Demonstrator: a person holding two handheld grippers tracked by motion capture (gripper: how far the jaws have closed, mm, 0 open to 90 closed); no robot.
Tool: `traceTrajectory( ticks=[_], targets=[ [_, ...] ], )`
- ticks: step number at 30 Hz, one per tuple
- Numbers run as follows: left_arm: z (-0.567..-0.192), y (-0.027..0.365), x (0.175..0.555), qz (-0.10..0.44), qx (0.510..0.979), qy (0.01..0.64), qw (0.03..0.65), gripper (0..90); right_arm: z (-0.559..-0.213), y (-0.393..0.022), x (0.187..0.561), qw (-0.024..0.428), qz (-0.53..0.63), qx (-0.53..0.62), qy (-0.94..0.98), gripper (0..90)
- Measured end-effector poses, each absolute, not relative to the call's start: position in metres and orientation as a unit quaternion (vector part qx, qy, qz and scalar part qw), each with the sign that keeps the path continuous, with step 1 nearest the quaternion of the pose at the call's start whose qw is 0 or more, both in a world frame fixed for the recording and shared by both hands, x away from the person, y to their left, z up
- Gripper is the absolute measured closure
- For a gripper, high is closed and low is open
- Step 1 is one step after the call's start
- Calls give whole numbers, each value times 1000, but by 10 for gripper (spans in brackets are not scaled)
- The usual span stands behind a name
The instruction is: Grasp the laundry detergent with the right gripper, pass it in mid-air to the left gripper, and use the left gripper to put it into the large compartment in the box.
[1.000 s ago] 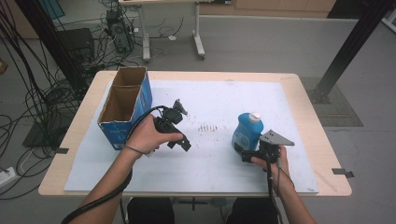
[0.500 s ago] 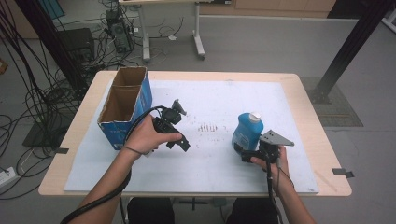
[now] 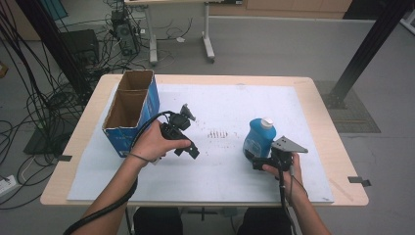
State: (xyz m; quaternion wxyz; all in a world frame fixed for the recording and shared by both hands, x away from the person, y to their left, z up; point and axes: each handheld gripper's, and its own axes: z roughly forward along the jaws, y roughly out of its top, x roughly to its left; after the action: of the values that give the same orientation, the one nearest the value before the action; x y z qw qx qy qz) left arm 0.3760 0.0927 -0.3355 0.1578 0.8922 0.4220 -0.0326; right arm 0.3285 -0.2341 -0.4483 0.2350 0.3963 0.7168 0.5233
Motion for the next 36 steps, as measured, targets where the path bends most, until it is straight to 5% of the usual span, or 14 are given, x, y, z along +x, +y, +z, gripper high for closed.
traceTrajectory(
  ticks=[25,36],
  targets=[
    [-335,93,375,-34,892,424,156,90,-449,-232,329,234,532,395,712,55],
    [-336,93,375,-36,892,424,156,91,-446,-232,327,243,544,385,705,144]
  ],
)
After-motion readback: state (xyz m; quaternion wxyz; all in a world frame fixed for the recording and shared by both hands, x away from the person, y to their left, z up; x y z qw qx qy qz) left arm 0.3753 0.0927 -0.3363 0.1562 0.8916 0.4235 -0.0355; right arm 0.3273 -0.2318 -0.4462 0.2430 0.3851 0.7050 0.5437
